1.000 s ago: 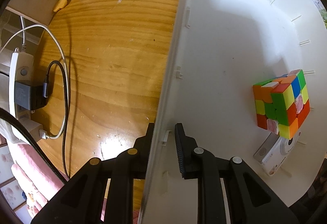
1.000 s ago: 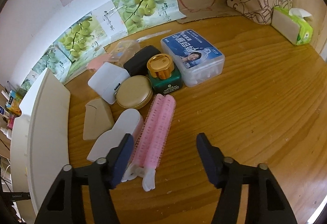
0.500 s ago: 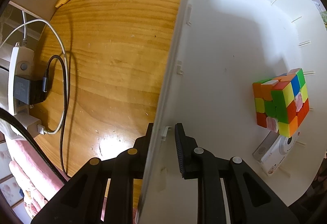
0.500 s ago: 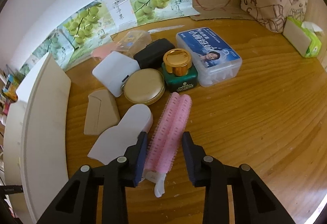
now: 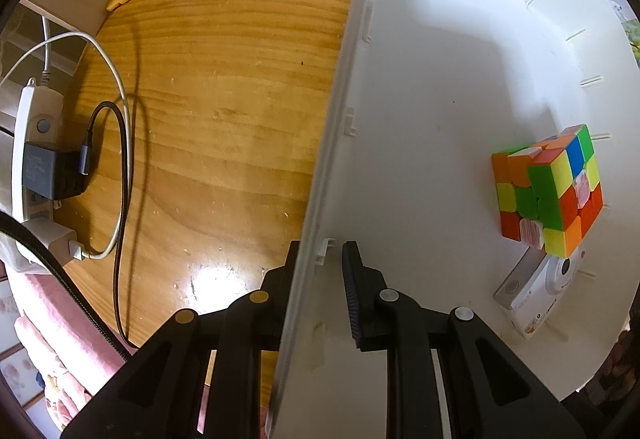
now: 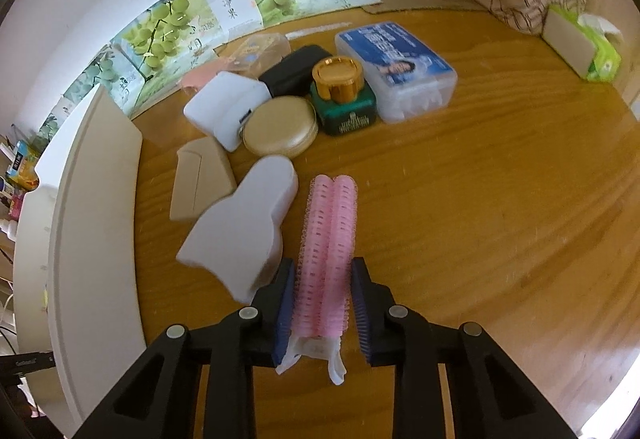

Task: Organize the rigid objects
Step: 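Reach the right tool to the pink hair rollers and grasp them, then carry the pink rollers with the right tool and release them in the tray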

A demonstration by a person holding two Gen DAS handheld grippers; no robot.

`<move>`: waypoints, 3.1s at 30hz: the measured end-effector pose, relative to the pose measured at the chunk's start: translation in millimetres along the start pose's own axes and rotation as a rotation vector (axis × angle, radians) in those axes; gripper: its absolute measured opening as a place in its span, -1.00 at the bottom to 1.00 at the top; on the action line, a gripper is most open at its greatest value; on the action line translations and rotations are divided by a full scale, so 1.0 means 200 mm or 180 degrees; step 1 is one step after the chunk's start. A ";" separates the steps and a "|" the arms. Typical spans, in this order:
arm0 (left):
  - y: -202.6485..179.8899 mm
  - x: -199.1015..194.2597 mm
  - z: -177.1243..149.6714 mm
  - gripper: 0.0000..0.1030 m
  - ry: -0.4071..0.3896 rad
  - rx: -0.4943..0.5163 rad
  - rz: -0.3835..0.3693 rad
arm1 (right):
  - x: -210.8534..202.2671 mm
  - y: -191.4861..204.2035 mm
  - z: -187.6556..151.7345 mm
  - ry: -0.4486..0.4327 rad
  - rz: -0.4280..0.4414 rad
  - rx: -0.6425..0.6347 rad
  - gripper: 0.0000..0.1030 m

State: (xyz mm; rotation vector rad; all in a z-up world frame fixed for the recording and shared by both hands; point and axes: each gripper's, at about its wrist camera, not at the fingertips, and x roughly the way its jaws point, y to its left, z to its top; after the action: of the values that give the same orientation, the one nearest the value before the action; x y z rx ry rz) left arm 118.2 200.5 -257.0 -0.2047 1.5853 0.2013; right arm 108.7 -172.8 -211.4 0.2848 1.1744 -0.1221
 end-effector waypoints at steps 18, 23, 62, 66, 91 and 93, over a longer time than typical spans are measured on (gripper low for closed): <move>-0.04 0.01 -0.06 -0.57 -0.0110 0.0100 0.0104 | -0.12 0.04 -0.25 0.0152 0.0184 0.0092 -0.49; -0.07 0.00 -0.08 -0.57 -0.0220 0.0141 0.0180 | -0.21 0.05 -0.32 0.0057 0.0337 0.0077 -0.49; -0.02 -0.05 -0.10 -0.60 -0.0360 0.0405 0.0083 | -0.49 0.97 -0.34 -0.0709 0.1374 -0.1913 -0.48; 0.01 -0.04 -0.09 -0.56 -0.0360 0.0454 0.0067 | -0.45 1.00 -0.34 -0.0665 0.1395 -0.1912 -0.47; -0.03 -0.10 -0.15 -0.55 -0.0515 0.0365 0.0252 | -0.45 0.74 -0.25 -0.0942 0.1053 -0.1367 0.47; -0.03 -0.10 -0.15 -0.55 -0.0522 0.0337 0.0269 | -0.44 0.69 -0.22 -0.0949 0.1014 -0.1284 0.47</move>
State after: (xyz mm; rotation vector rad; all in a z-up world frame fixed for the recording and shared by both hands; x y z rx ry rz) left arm 91.2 187.3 -235.9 -0.0378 1.4381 0.1943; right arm 69.1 -33.7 -124.3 0.0888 0.8217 0.3392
